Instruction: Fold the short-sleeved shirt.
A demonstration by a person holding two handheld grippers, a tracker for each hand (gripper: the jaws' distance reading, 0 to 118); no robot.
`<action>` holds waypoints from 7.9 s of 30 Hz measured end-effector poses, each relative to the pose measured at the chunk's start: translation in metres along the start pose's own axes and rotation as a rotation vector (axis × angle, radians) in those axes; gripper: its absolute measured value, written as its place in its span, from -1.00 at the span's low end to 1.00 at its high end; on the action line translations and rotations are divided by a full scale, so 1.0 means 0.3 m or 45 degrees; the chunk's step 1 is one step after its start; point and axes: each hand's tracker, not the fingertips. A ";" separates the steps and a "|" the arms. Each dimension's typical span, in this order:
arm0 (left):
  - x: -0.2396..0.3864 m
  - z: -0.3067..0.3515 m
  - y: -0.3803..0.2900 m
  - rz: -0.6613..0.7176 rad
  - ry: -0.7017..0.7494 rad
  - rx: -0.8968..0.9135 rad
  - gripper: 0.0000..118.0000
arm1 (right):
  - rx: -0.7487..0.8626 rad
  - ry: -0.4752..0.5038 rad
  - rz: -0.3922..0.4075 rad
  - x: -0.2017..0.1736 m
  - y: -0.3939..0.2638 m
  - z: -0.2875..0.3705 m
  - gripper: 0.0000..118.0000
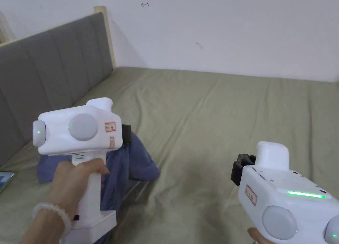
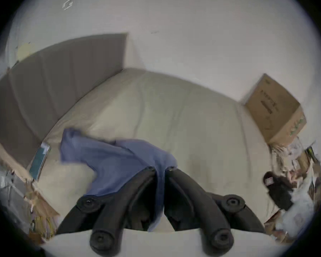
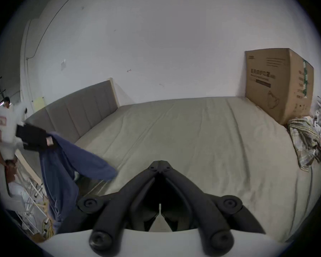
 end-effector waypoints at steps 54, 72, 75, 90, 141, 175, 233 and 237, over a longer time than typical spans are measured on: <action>0.205 -0.280 -0.678 -0.053 -0.287 -0.502 -1.00 | -0.124 -0.260 -0.047 0.381 -0.054 0.170 -0.99; 0.295 -0.378 -0.789 -0.364 -0.125 -0.606 0.31 | -0.228 -0.246 -0.032 0.371 -0.072 0.054 -0.99; 0.315 -0.349 -0.754 -0.296 -0.048 -0.584 -0.62 | -0.247 -0.240 -0.048 0.380 -0.082 0.046 -0.99; 0.344 -0.191 -0.642 -0.380 -0.116 -0.483 -0.93 | -0.505 0.024 0.000 0.447 0.095 -0.374 0.19; 0.175 0.082 0.487 -0.201 0.098 0.295 -0.93 | -0.078 -0.612 -0.162 1.006 0.988 0.247 -0.90; -0.175 -0.287 0.691 -0.032 0.240 0.346 -0.93 | -0.186 -0.412 -0.253 0.941 0.923 -0.377 -0.90; 0.208 -0.279 -0.506 -0.333 -0.119 -0.268 -1.00 | -0.535 -0.411 -0.398 0.986 -0.131 -0.065 0.47; 0.234 -0.335 -0.496 -0.347 -0.124 -0.298 -1.00 | -0.616 -0.428 -0.417 1.064 -0.142 -0.218 0.44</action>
